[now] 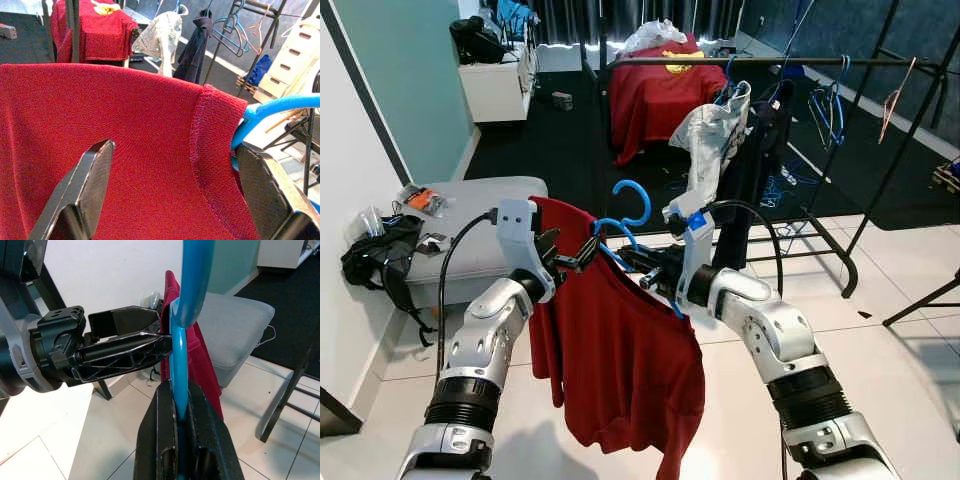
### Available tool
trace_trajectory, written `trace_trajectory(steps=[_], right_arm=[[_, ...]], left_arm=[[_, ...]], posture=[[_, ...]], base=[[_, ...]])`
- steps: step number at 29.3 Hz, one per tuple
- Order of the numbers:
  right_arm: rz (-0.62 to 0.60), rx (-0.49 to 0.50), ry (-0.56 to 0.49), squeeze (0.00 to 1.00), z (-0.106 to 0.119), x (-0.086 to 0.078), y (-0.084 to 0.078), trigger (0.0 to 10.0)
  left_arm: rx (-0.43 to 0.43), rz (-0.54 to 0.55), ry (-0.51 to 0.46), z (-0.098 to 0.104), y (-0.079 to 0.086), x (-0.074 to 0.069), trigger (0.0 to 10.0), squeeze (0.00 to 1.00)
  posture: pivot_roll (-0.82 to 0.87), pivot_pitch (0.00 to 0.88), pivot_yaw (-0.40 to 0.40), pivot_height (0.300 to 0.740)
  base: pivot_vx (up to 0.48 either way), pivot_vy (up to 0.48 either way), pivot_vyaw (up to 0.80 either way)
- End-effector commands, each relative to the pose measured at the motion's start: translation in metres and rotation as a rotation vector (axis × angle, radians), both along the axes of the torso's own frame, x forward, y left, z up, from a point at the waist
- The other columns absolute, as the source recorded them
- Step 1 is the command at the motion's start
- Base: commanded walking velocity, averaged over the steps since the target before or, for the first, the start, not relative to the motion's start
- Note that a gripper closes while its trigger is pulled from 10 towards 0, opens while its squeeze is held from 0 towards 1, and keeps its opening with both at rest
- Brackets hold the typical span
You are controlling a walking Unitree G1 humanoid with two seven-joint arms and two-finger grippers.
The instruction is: Hang hanger
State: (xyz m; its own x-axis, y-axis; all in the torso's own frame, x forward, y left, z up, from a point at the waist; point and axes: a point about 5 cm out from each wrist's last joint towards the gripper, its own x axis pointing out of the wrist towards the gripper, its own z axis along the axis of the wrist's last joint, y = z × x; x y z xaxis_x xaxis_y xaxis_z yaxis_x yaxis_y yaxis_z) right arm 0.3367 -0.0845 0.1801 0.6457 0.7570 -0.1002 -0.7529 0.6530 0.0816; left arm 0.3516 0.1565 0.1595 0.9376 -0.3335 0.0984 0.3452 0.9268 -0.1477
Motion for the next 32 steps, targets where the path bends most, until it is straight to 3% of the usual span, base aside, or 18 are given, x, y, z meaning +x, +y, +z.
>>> trace_trajectory(steps=[1,3,4,7,8,9,10,16,17,18,19,24,25,32], right_arm=[[-0.006,0.009,-0.031,0.00,0.007,0.000,-0.004,10.0],[-0.006,0.009,-0.031,0.00,0.007,0.000,-0.004,10.0],[-0.007,0.007,-0.031,0.00,0.007,0.000,-0.005,10.0],[-0.007,0.007,-0.031,0.00,0.007,0.000,-0.005,10.0],[-0.007,0.007,-0.031,0.00,0.007,0.000,-0.005,10.0],[-0.007,0.006,-0.031,0.00,0.007,0.001,-0.005,10.0],[-0.006,0.005,-0.031,0.00,0.007,0.001,-0.005,10.0],[-0.007,0.003,-0.030,0.00,0.007,0.001,-0.005,10.0],[-0.007,0.003,-0.029,0.00,0.007,0.001,-0.005,10.0],[-0.007,0.003,-0.029,0.00,0.007,0.001,-0.005,10.0],[-0.007,0.002,-0.028,0.00,0.007,0.001,-0.005,10.0],[-0.007,0.001,-0.025,0.00,0.006,0.001,-0.006,10.0],[-0.007,0.000,-0.025,0.00,0.006,0.001,-0.006,10.0],[-0.006,-0.001,-0.026,0.00,0.006,0.001,-0.006,10.0]], left_arm=[[0.033,0.085,0.029,-0.006,0.025,-0.001,10.0,0.00],[0.033,0.085,0.029,-0.006,0.025,-0.001,10.0,0.00],[0.013,0.068,0.020,-0.005,0.025,-0.001,10.0,1.00],[0.013,0.068,0.020,-0.005,0.025,-0.001,10.0,1.00],[0.018,0.074,0.019,-0.004,0.026,-0.001,10.0,0.79],[0.020,0.085,0.019,-0.004,0.027,0.000,10.0,0.79],[0.014,0.099,0.019,-0.004,0.030,0.001,10.0,0.00],[-0.060,0.101,0.015,-0.003,0.038,0.000,10.0,0.00],[-0.071,0.078,0.012,-0.003,0.039,-0.001,10.0,0.09],[-0.071,0.078,0.012,-0.003,0.039,-0.001,10.0,0.09],[-0.083,0.051,0.008,-0.003,0.039,-0.003,10.0,1.00],[-0.112,-0.050,0.003,-0.003,0.039,-0.009,10.0,1.00],[-0.128,-0.078,-0.001,-0.002,0.038,-0.011,10.0,0.00],[-0.130,-0.173,-0.052,0.003,0.031,-0.018,10.0,0.00]], posture=[[-0.07,0.004,0.022,0.740],[-0.07,0.004,0.022,0.740],[-0.07,0.005,0.022,0.740],[-0.07,0.005,0.022,0.740],[-0.07,0.005,0.022,0.740],[-0.06,0.004,0.019,0.740],[-0.07,0.004,0.020,0.740],[-0.07,0.003,0.021,0.740],[-0.07,0.002,0.022,0.740],[-0.07,0.002,0.022,0.740],[-0.07,0.002,0.022,0.740],[-0.06,0.003,0.021,0.740],[-0.06,0.003,0.022,0.740],[-0.06,0.003,0.022,0.740]], base=[[0.000,0.000,0.00],[0.000,0.000,0.00],[0.000,0.000,0.00],[0.000,0.000,0.00],[0.000,0.000,0.00],[0.000,0.000,0.00],[0.000,0.000,0.00],[0.000,0.000,0.00],[0.000,0.000,0.00],[0.000,0.000,0.00],[0.000,0.000,0.00],[0.000,0.000,0.00],[0.000,0.000,0.00],[0.000,0.000,0.00]])
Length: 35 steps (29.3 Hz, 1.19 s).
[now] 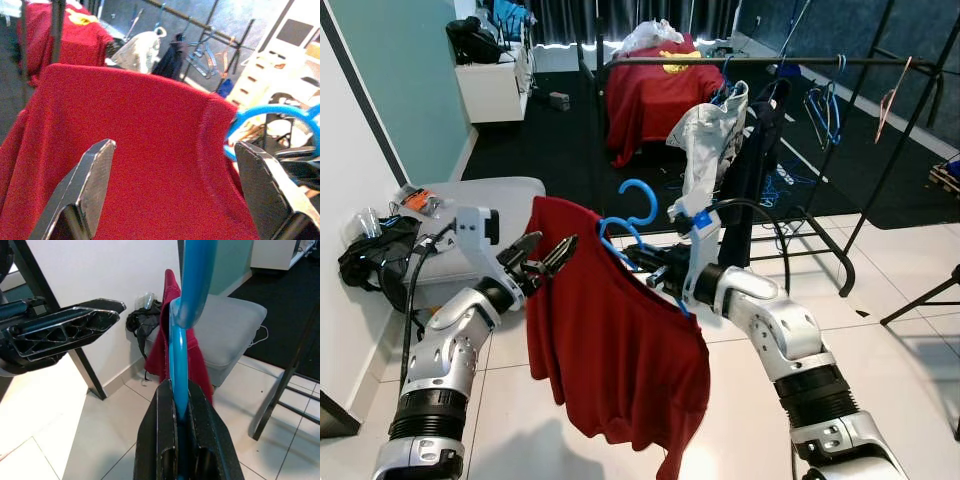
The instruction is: Hang hanger
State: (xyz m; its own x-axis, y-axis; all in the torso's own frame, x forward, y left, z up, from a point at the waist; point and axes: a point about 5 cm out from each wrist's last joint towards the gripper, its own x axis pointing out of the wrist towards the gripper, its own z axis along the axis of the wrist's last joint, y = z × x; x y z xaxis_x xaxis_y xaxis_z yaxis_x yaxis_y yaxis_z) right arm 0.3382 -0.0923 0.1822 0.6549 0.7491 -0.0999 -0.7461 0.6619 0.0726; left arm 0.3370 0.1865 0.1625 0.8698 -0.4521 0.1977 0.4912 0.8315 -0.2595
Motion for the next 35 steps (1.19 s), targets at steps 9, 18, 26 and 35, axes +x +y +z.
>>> trace_trajectory(steps=[9,18,26,35], right_arm=[[0.003,0.001,-0.021,0.00,0.003,-0.001,0.001,10.0],[0.006,0.000,-0.021,0.00,0.003,-0.001,0.003,10.0],[0.008,0.003,-0.021,0.00,0.003,-0.001,0.004,10.0],[0.009,0.004,-0.022,0.00,0.004,-0.001,0.004,10.0]], left_arm=[[0.158,-0.038,-0.023,-0.001,-0.014,-0.003,10.0,0.00],[0.269,0.089,0.007,-0.009,-0.006,0.005,10.0,0.00],[0.219,0.062,-0.020,-0.005,-0.012,0.004,10.0,0.00],[0.192,0.040,-0.019,-0.004,-0.021,0.004,10.0,1.00]], posture=[[-0.06,0.002,0.019,0.740],[-0.06,0.000,0.021,0.740],[-0.06,0.000,0.020,0.740],[-0.06,0.000,0.022,0.740]], base=[[0.000,0.000,0.00],[0.000,0.000,0.00],[0.000,0.000,0.00],[0.000,0.000,0.00]])
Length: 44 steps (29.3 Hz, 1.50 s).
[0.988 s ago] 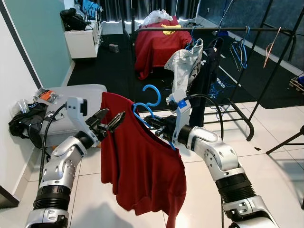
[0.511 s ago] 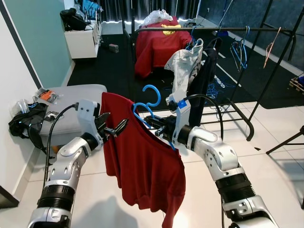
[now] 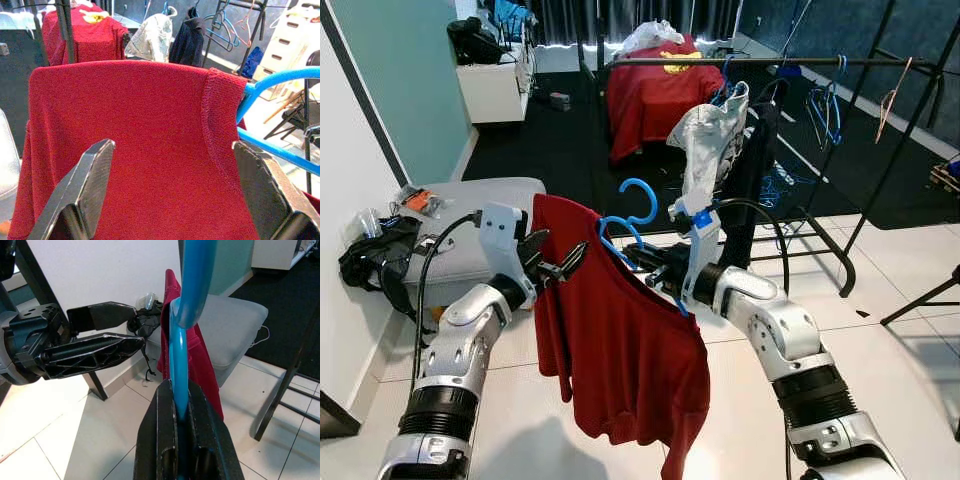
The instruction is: Hang hanger
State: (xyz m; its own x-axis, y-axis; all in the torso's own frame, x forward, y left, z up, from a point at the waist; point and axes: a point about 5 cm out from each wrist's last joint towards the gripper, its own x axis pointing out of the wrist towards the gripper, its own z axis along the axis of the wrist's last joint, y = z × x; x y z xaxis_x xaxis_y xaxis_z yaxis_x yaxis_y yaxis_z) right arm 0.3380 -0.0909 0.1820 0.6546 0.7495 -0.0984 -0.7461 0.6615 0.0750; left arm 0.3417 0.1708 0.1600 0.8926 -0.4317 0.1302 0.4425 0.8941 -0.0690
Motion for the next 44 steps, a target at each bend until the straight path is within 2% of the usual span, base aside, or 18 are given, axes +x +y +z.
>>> trace_trajectory(steps=[1,3,4,5,14,27,37,39,40,41,42,44], right_arm=[[0.008,0.002,-0.023,0.00,0.004,-0.001,0.003,10.0],[0.008,0.001,-0.023,0.00,0.004,-0.001,0.003,10.0],[0.007,0.002,-0.023,0.00,0.004,0.000,0.003,10.0],[0.006,0.003,-0.023,0.00,0.004,0.000,0.003,10.0],[0.012,0.005,-0.018,0.00,0.003,-0.002,0.004,10.0],[0.019,0.004,-0.013,0.00,0.003,-0.002,0.004,10.0],[0.023,0.004,-0.011,0.00,0.002,-0.003,0.005,10.0],[0.023,0.004,-0.011,0.00,0.002,-0.003,0.005,10.0],[0.024,0.004,-0.011,0.00,0.003,-0.003,0.005,10.0],[0.024,0.004,-0.011,0.00,0.003,-0.003,0.005,10.0],[0.025,0.005,-0.010,0.00,0.003,-0.003,0.006,10.0],[0.025,0.005,-0.010,0.00,0.003,-0.003,0.006,10.0]], left_arm=[[-0.009,-0.021,0.006,-0.002,-0.008,0.000,10.0,1.00],[-0.005,-0.020,0.003,-0.002,-0.010,0.001,10.0,1.00],[0.000,-0.022,0.002,-0.002,-0.013,0.001,10.0,0.07],[0.007,-0.025,0.001,-0.003,-0.016,0.002,10.0,0.00],[0.007,-0.017,-0.002,-0.002,-0.020,0.004,10.0,0.00],[0.010,0.036,-0.017,0.005,-0.007,0.010,10.0,0.00],[0.000,0.020,-0.017,0.004,-0.012,0.010,10.0,0.00],[-0.004,0.013,-0.016,0.003,-0.014,0.010,9.7,0.00],[-0.007,0.008,-0.015,0.003,-0.016,0.010,8.4,0.00],[-0.007,0.008,-0.015,0.003,-0.016,0.010,8.4,0.00],[-0.008,0.005,-0.015,0.002,-0.017,0.010,6.9,0.00],[-0.008,0.005,-0.015,0.002,-0.017,0.010,6.9,0.00]], posture=[[-0.06,0.000,0.023,0.740],[-0.06,0.000,0.023,0.740],[-0.06,0.000,0.025,0.740],[-0.06,0.000,0.025,0.740],[-0.06,0.000,0.027,0.740],[-0.06,0.000,0.032,0.740],[-0.06,0.001,0.031,0.740],[-0.06,0.001,0.031,0.740],[-0.07,0.000,0.031,0.740],[-0.07,0.000,0.031,0.740],[-0.07,0.000,0.030,0.740],[-0.07,0.000,0.030,0.740]], base=[[0.000,0.000,0.00],[0.000,0.000,0.00],[0.000,0.000,0.00],[0.000,0.000,0.00],[0.000,0.000,0.00],[0.000,0.000,0.00],[0.000,0.000,0.00],[0.000,0.000,0.00],[0.000,0.000,0.00],[0.000,0.000,0.00],[0.000,0.000,0.00],[0.000,0.000,0.00]])
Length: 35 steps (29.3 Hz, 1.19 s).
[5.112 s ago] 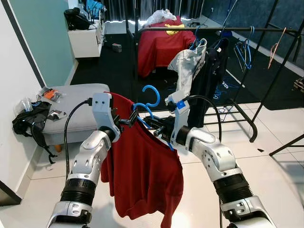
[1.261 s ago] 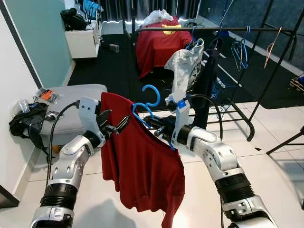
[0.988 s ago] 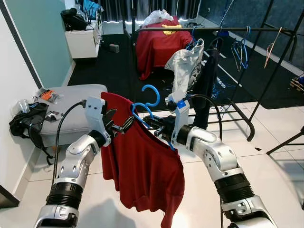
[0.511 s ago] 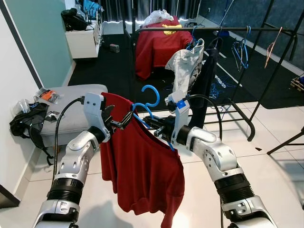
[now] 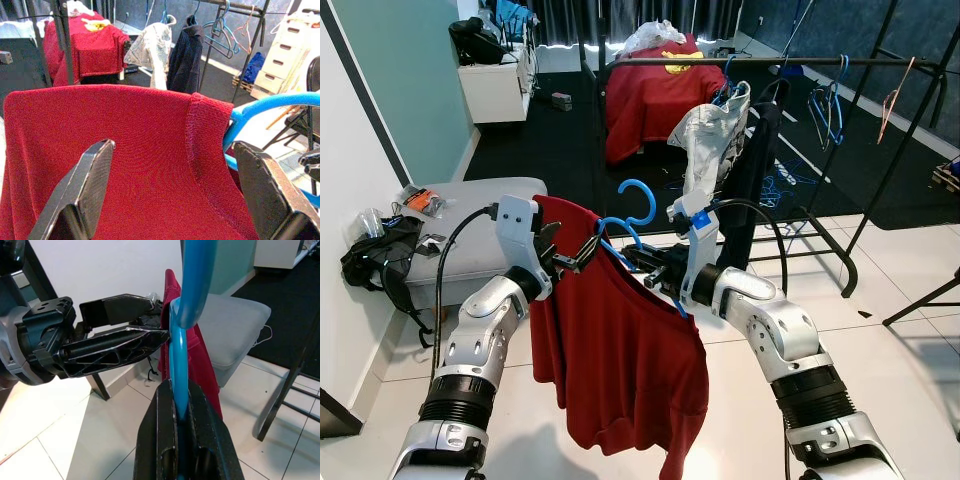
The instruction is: Hang hanger
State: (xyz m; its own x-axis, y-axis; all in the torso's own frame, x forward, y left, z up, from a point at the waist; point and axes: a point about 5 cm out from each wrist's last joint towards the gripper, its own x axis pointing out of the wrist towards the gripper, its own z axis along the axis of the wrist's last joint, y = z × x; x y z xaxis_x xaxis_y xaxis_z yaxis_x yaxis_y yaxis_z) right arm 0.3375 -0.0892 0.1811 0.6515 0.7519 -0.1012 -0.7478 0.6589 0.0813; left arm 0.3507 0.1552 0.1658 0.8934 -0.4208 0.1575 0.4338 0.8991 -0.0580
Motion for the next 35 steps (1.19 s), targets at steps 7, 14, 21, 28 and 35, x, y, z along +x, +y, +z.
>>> trace_trajectory(steps=[7,14,21,28,35], right_arm=[[0.035,0.004,-0.013,0.00,0.004,-0.004,0.007,10.0],[0.037,0.000,-0.012,0.00,0.004,-0.004,0.006,10.0],[0.036,0.000,-0.012,0.00,0.004,-0.004,0.006,10.0],[0.016,0.001,-0.003,0.00,0.000,-0.003,0.004,10.0],[0.008,-0.006,0.015,0.00,-0.005,-0.003,0.002,10.0]], left_arm=[[0.002,0.014,0.022,-0.003,-0.004,0.006,1.8,0.00],[-0.001,0.024,0.023,-0.002,-0.001,0.007,0.0,0.00],[-0.007,0.029,0.021,-0.002,0.001,0.006,0.0,0.00],[-0.018,0.025,0.001,0.003,0.006,0.006,0.0,0.00],[-0.019,0.047,-0.019,0.009,0.012,0.006,0.0,0.00]], posture=[[-0.07,0.001,0.030,0.740],[-0.07,0.001,0.029,0.740],[-0.07,0.000,0.026,0.740],[-0.06,0.000,0.027,0.740],[-0.06,0.000,0.025,0.740]], base=[[0.000,0.000,0.00],[0.000,0.000,0.00],[0.000,0.000,0.00],[0.000,0.000,0.00],[0.000,0.000,0.00]])
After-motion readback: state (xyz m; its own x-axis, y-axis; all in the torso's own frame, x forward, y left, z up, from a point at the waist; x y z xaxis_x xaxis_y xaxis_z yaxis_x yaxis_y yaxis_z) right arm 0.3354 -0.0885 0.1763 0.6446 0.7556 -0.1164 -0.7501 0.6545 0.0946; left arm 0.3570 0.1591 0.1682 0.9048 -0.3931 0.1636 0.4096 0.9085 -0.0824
